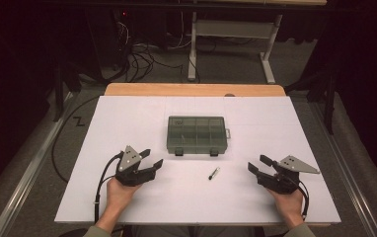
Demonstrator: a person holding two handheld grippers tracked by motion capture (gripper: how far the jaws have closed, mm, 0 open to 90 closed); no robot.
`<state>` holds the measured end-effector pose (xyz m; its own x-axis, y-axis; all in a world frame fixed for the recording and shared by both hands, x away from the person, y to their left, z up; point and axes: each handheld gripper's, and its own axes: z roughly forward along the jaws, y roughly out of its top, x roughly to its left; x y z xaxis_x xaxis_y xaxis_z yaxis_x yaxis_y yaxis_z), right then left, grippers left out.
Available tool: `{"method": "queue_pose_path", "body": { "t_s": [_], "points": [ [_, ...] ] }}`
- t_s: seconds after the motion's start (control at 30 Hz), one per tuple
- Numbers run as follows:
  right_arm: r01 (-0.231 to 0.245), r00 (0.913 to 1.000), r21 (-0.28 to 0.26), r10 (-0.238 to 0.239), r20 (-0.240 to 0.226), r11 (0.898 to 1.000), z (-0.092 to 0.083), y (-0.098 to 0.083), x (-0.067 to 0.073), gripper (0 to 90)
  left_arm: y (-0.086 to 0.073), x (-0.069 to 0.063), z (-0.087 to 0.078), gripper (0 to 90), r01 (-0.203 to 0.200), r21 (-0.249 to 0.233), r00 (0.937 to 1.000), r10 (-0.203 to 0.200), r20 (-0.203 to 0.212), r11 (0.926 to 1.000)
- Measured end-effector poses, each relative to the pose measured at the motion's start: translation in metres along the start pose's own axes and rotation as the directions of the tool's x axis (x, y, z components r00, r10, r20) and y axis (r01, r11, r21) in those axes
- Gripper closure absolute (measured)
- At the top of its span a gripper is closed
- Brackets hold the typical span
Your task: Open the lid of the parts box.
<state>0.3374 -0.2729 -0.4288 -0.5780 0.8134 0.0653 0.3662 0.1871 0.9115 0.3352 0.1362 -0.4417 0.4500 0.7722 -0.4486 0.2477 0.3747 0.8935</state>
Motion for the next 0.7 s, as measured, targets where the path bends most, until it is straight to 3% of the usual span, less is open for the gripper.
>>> {"method": "queue_pose_path", "body": {
  "t_s": [0.27,0.7],
  "points": [
    [0.001,1.0,-0.008,-0.001,-0.007,1.0,0.005,0.003,0.001,41.9,-0.008,-0.008,0.009,39.7,-0.034,0.035,0.9991,0.033,0.025,0.9988],
    [-0.01,0.9999,-0.007,0.01,-0.007,1.0,0.019,0.008,0.004,42.5,-0.008,-0.011,0.019,39.7,-0.015,0.03,0.9992,0.014,0.038,0.9994]
  ]
}}
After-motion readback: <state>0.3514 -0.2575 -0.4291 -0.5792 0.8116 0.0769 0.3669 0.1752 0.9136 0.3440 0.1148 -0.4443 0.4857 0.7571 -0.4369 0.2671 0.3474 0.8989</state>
